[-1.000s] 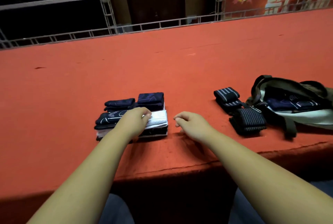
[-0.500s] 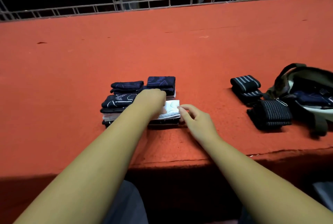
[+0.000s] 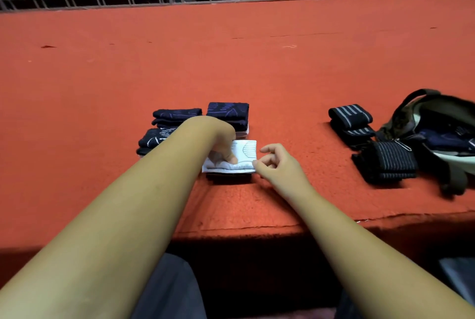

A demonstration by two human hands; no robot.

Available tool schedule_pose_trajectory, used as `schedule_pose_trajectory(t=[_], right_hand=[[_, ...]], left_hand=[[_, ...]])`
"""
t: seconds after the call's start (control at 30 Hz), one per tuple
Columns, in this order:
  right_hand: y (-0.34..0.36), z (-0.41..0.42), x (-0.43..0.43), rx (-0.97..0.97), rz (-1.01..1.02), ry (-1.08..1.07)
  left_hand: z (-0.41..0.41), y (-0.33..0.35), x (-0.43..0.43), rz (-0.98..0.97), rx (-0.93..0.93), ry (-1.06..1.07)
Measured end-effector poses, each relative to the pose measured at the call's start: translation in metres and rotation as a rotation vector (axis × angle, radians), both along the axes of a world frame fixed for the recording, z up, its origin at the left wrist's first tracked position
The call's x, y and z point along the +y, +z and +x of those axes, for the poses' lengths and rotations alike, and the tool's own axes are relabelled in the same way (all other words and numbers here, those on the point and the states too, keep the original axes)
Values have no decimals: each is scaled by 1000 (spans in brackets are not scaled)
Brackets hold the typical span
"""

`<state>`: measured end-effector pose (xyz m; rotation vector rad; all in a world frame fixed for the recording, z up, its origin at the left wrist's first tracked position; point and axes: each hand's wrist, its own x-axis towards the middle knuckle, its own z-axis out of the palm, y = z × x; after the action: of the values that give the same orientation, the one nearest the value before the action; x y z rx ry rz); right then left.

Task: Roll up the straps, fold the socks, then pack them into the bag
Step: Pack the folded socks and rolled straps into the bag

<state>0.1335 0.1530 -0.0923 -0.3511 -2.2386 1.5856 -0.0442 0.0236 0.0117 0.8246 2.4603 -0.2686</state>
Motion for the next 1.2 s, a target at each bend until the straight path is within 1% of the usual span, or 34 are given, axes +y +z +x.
schedule_pose_trajectory(t=[0.07,0.17,0.33,0.4,0.5,0.53,0.6,0.67,0.73,0.83,0.93,1.0,1.2], right_hand=[[1,0,2,-17,-30,29],[3,1,6,-52,-63,85],[15,10,14,-178,-90,203],[20,15,19,-216,-157,259],[31,26,26,-198,-201,245],[36,31,28,-188,-203,222],[44,41,31,-182,-258,205],[49,49,35,-149,-419,224],[57,55,41,-90,-533,180],[75,64,58,-22,-519,41],[97,82,78,-5,-496,-35],[108,96,90,1,-488,-62],[139,137,122,31,-488,-90]], left_hand=[[1,1,0,-21,-42,26],[8,7,-1,-40,-19,11],[37,21,-10,32,36,-73],[48,25,-19,118,54,-95],[58,28,-32,363,35,-82],[62,28,-35,465,-8,-60],[70,25,-36,681,-167,21],[80,20,-29,858,-303,92],[91,16,-16,971,-409,123],[109,16,8,1099,-596,154],[124,21,32,1212,-784,220],[132,26,49,1266,-836,227],[160,30,110,1384,-886,248]])
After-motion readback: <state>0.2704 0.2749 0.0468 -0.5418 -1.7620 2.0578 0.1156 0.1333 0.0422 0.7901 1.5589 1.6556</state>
